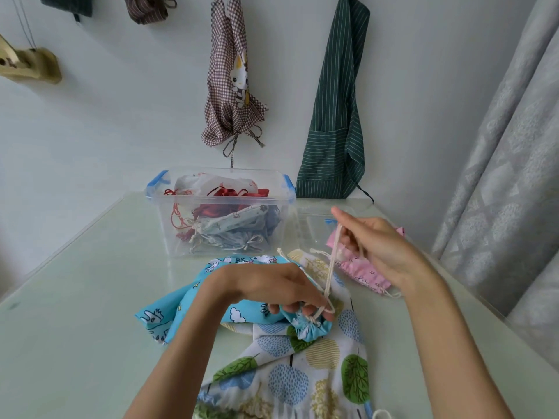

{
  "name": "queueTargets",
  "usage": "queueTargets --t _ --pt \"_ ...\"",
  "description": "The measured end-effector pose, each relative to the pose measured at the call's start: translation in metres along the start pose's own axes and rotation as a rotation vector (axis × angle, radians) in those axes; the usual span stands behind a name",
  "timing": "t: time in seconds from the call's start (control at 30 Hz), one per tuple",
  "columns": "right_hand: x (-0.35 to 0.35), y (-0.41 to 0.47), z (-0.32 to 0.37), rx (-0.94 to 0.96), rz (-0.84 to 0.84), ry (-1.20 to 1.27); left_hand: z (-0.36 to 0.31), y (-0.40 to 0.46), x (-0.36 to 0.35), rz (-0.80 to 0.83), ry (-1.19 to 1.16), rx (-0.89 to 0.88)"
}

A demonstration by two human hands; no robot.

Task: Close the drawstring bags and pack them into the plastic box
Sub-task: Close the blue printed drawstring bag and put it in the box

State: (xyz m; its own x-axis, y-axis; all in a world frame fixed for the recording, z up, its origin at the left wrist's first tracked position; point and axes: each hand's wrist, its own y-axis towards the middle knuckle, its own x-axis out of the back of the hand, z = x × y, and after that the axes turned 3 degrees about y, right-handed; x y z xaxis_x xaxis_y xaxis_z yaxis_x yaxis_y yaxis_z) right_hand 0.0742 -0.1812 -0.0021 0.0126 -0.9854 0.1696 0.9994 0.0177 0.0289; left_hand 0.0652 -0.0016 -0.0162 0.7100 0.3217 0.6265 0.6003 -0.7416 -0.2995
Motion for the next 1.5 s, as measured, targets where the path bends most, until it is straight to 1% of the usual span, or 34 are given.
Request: queueTargets --t 0.07,0.1,0.17,0.2,0.3,0.33,0.4,0.47,0.53,0.6,0.67,0.73,0.83,1.0,1.13,1.23,1.37,1.5 --pt "-0.015 0.002 -0.004 0.052 0.018 0.044 0.001 0.001 -0.001 -0.028 0.039 -0.002" --pt "-0.021 0.001 -0.005 0.077 0.074 0.038 0.002 0.001 -0.001 -0.05 0.042 -0.01" --pt "-0.028 0.001 -0.008 0.098 0.201 -0.076 0.009 0.002 0.001 -0.101 0.012 -0.017" --pt "-0.029 0.001 -0.009 0.106 0.205 -0.151 0.012 0.001 0.003 -0.12 -0.011 -0.011" --pt "-0.018 0.001 -0.006 0.169 0.033 -0.303 0.018 -0.004 0.009 -0.156 -0.097 -0.027" --pt "-0.012 0.0 -0.005 0.186 0.026 -0.301 0.019 -0.005 0.011 -0.164 -0.128 -0.044" --pt "0.0 -0.003 -0.004 0.198 0.137 -0.279 0.02 -0.008 0.014 -0.198 -0.182 -0.077" --pt "0.01 -0.009 -0.002 0.203 0.275 -0.375 0.022 -0.008 0.016 -0.25 -0.21 -0.087" --pt "0.013 -0.012 0.0 0.206 0.336 -0.482 0.023 -0.009 0.017 -0.295 -0.234 -0.084" --pt "0.01 -0.012 0.0 0.216 0.363 -0.535 0.023 -0.01 0.017 -0.32 -0.244 -0.076" --pt "0.003 -0.009 -0.003 0.22 0.349 -0.589 0.024 -0.011 0.017 -0.322 -0.23 -0.068" --pt "-0.005 -0.006 -0.005 0.243 0.283 -0.612 0.025 -0.011 0.017 -0.307 -0.206 -0.067" --pt "-0.013 -0.005 -0.006 0.283 0.217 -0.573 0.027 -0.011 0.017 -0.293 -0.214 -0.078" --pt "-0.018 -0.006 -0.003 0.429 0.156 -0.567 0.026 -0.014 0.018 -0.256 -0.248 -0.115" --pt "-0.014 -0.008 0.001 0.457 0.028 -0.549 0.028 -0.015 0.019 -0.256 -0.22 -0.119" --pt "-0.007 -0.013 0.007 0.475 -0.028 -0.515 0.029 -0.017 0.02 -0.287 -0.247 -0.11" --pt "0.007 -0.017 0.01 0.38 0.004 -0.545 0.028 -0.016 0.021 -0.338 -0.3 -0.092" --pt "0.016 -0.021 0.01 0.222 0.153 -0.66 0.025 -0.013 0.019 -0.343 -0.315 -0.057"
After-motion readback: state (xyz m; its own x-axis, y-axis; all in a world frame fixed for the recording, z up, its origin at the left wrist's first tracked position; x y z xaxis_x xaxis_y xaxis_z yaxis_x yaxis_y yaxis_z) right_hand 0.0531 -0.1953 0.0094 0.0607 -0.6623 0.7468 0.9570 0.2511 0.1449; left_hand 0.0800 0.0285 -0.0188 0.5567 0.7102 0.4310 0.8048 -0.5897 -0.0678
